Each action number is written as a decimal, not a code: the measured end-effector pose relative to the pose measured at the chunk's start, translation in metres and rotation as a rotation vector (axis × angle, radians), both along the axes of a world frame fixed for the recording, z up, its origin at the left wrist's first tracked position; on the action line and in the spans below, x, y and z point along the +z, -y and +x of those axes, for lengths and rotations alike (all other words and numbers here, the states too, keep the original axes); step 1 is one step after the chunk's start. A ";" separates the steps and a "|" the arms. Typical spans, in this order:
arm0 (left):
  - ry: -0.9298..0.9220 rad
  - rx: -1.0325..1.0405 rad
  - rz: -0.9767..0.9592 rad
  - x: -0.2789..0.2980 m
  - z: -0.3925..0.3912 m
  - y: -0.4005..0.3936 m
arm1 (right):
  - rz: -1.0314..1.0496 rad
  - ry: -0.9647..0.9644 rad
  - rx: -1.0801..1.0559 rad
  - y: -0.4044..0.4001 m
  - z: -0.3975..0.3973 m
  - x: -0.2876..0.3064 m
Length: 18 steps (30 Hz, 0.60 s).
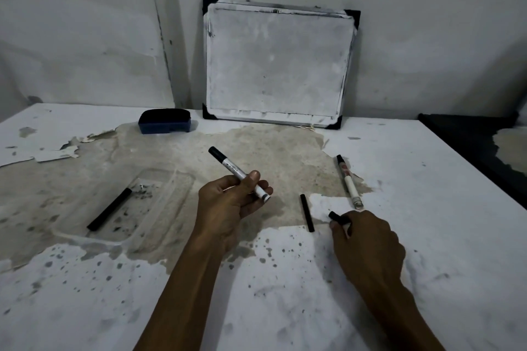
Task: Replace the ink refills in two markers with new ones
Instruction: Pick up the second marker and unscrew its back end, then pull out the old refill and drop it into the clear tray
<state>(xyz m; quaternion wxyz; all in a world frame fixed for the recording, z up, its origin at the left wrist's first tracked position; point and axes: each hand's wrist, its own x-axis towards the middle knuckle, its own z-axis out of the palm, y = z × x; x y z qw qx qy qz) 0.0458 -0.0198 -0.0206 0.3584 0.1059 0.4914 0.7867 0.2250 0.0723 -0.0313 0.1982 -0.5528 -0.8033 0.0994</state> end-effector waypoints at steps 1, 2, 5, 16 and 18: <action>-0.003 -0.002 -0.006 -0.002 0.000 -0.001 | -0.004 -0.012 -0.001 0.000 0.000 -0.002; -0.012 -0.003 -0.013 -0.003 0.001 -0.001 | -0.006 -0.024 -0.003 0.000 -0.001 -0.003; -0.090 0.001 -0.055 -0.008 0.001 -0.002 | -0.014 -0.045 -0.005 0.000 -0.001 -0.004; -0.306 0.083 -0.171 -0.019 0.000 -0.004 | -0.033 -0.077 0.020 0.006 0.001 -0.006; -0.258 0.078 -0.146 -0.020 0.000 -0.003 | -0.060 -0.112 0.018 0.007 0.001 -0.005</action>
